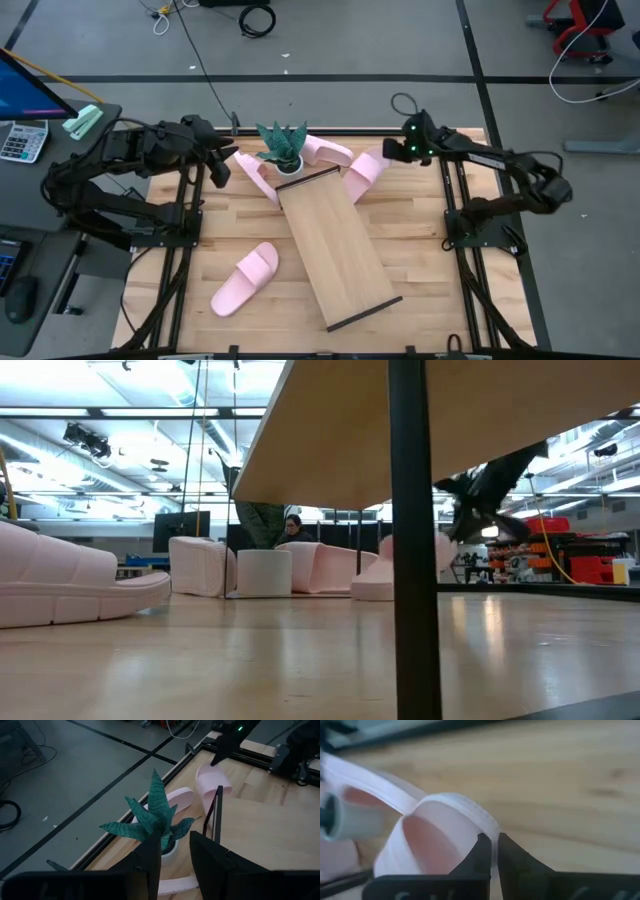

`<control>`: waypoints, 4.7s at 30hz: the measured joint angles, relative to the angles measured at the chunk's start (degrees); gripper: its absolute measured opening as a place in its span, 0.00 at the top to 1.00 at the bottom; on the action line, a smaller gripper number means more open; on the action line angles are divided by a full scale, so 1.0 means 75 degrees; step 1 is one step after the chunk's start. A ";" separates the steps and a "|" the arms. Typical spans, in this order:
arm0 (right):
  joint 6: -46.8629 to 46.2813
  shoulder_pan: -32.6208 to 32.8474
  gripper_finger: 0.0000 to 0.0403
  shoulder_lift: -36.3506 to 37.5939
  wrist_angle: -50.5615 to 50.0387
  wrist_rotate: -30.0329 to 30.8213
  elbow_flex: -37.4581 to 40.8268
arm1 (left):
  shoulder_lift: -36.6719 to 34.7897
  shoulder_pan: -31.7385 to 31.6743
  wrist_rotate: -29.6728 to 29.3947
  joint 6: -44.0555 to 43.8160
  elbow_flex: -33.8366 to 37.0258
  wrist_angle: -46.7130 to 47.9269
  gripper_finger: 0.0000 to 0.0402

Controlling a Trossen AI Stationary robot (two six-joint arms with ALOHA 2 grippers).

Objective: Pick and place slides into the shelf
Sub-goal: Put the top right pink slipper on the shelf, then put the bottom left pink slipper on the shelf

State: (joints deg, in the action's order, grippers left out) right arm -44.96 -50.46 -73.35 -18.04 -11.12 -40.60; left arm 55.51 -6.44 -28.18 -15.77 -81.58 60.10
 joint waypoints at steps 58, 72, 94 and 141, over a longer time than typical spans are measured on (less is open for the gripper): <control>-0.9010 0.6783 0.97 0.2426 -0.0734 0.5040 -0.0023 | 0.0003 -0.0550 -0.0003 0.0251 0.0000 -0.0041 0.73; -0.7912 0.6708 0.97 0.0717 -0.1661 0.4324 -0.1687 | 0.0006 -0.0550 -0.0003 0.0481 0.0000 -0.0038 0.73; -0.7788 0.6129 0.90 0.0631 -0.2285 0.4278 -0.1906 | 0.0006 -0.0547 0.0000 0.0475 0.0000 -0.0028 0.73; -0.5861 0.5581 0.50 0.1855 -0.3476 0.3225 -0.1897 | 0.0092 -0.0541 0.1649 0.0387 0.0066 0.0102 0.73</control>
State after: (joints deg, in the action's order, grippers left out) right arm -88.92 -8.60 -59.43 -44.11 13.07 -54.83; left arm 56.19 -10.50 -15.82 -12.87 -81.08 60.86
